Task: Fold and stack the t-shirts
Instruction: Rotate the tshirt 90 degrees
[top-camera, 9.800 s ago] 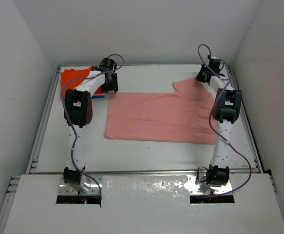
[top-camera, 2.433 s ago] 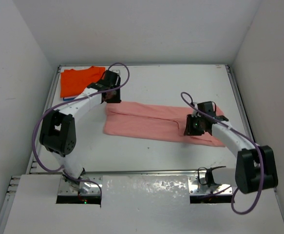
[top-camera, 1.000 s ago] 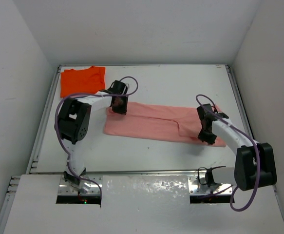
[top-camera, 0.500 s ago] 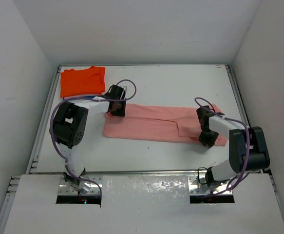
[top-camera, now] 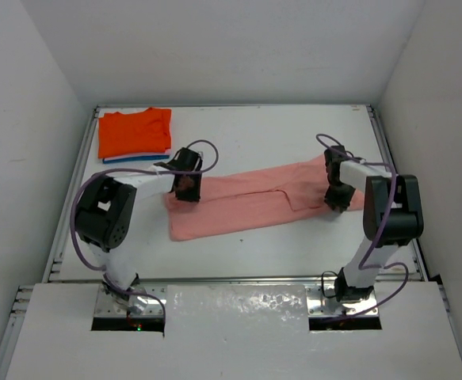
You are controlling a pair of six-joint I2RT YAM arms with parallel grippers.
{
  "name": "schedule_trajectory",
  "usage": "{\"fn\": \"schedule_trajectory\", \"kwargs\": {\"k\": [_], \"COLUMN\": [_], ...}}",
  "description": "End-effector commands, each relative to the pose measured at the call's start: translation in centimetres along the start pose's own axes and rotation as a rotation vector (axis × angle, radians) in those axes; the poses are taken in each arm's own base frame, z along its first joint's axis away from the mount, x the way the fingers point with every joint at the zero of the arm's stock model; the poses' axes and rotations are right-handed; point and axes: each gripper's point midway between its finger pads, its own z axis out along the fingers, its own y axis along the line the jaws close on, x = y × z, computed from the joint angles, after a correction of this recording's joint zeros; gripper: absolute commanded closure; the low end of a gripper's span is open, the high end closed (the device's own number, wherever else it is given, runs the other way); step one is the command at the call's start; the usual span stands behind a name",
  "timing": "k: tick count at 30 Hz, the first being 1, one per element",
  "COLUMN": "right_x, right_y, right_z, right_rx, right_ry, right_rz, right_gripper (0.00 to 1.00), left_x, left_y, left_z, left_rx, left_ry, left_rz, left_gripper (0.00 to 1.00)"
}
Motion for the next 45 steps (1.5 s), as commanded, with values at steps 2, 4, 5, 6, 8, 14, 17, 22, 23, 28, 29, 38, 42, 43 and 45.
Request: {"fn": "schedule_trajectory", "kwargs": {"k": [2, 4, 5, 6, 8, 14, 17, 22, 23, 28, 29, 38, 42, 43, 45], "right_x": [-6.3, -8.7, -9.4, -9.3, -12.1, -16.7, -17.1, -14.4, -12.1, -6.5, -4.9, -0.3, -1.1, -1.7, -3.1], "right_y": [2.3, 3.8, 4.3, 5.1, 6.5, 8.7, 7.7, 5.6, 5.3, 8.3, 8.9, 13.9, 12.9, 12.6, 11.6], "right_z": [-0.3, -0.3, -0.1, 1.1, 0.6, 1.0, 0.1, -4.2, -3.6, -7.5, -7.4, -8.2, -7.4, -7.4, -7.2], "right_rx": [-0.075, -0.108, -0.122, -0.123, -0.156, -0.249, -0.275, -0.318, -0.319, -0.446, -0.450, -0.500, -0.414, -0.397, -0.341], "right_ry": [-0.100, -0.122, -0.120, -0.085, -0.106, -0.131, -0.131, -0.121, -0.082, -0.083, -0.064, -0.040, -0.065, -0.081, -0.113], "right_rz": [-0.018, -0.038, -0.068, -0.098, -0.126, -0.123, -0.097, -0.069, -0.060, -0.032, -0.051, 0.012, 0.088, 0.093, 0.102], "right_gripper": [0.69, 0.68, 0.68, 0.67, 0.67, 0.65, 0.63, 0.62, 0.62, 0.61, 0.59, 0.59, 0.58, 0.58, 0.58], "left_x": [2.7, 3.1, 3.7, 4.0, 4.4, 5.4, 2.9, -2.2, -3.0, -5.7, -6.1, -8.5, -5.7, -5.2, -4.0], "left_y": [-1.2, -2.2, -2.4, -3.2, -4.0, -8.8, -9.4, -8.9, -8.0, -4.3, -4.1, -2.2, -1.1, -0.8, -0.5], "left_z": [-2.0, -2.7, -2.9, -3.2, -3.9, -6.8, -8.4, -8.5, -8.0, -4.1, -3.1, -2.6, -1.8, -1.8, -2.1], "left_rx": [0.021, 0.043, 0.042, 0.050, 0.061, 0.150, 0.161, 0.086, 0.062, -0.071, -0.079, -0.058, -0.085, -0.093, -0.084], "left_ry": [0.052, 0.047, 0.051, 0.046, 0.038, 0.028, -0.042, -0.087, -0.087, -0.033, -0.012, -0.046, 0.012, 0.018, 0.014], "left_rz": [-0.008, -0.008, -0.007, -0.008, -0.022, -0.018, -0.031, 0.048, 0.048, 0.088, 0.096, 0.087, 0.098, 0.099, 0.097], "left_gripper": [0.76, 0.76, 0.76, 0.76, 0.76, 0.75, 0.73, 0.72, 0.72, 0.72, 0.72, 0.71, 0.71, 0.71, 0.71]}}
